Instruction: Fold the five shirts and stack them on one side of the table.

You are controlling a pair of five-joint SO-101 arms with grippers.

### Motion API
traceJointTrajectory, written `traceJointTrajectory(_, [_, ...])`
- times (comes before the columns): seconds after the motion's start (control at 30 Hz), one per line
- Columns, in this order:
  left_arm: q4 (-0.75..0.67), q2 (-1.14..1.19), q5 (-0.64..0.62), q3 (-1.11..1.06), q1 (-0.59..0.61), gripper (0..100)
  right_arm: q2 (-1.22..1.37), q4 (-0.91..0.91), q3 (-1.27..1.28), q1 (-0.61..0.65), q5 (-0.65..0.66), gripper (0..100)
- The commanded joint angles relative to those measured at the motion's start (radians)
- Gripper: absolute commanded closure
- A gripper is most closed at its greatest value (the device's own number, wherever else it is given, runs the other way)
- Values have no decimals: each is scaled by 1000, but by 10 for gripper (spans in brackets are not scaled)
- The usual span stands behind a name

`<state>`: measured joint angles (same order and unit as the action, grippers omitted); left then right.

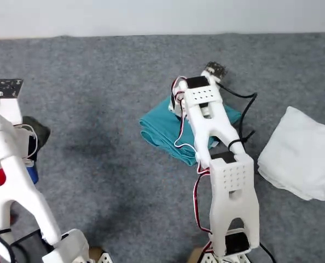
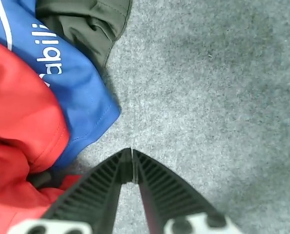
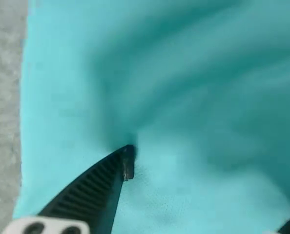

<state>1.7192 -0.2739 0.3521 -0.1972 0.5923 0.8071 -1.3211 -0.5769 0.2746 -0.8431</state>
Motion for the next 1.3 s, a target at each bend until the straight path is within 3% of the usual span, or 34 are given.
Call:
traceJointTrajectory(0.0, [11,-32,11,5,-6,994,35,16,-54,-24,-8,494])
traceJointTrajectory(0.17, [8,-31,11,5,-6,994,105,13,-54,-25,-8,534])
traceJointTrajectory(0.4, [6,-31,11,7,-6,994,99,-25,-54,-27,69,857])
traceJointTrajectory(0.53, [6,-31,11,8,-6,994,94,-59,-54,-41,114,988])
traceJointTrajectory(0.77, [6,-37,11,8,-6,994,-7,-154,-54,-99,184,990])
traceJointTrajectory(1.27, [9,-38,11,8,-8,994,-438,-433,-54,-102,411,991])
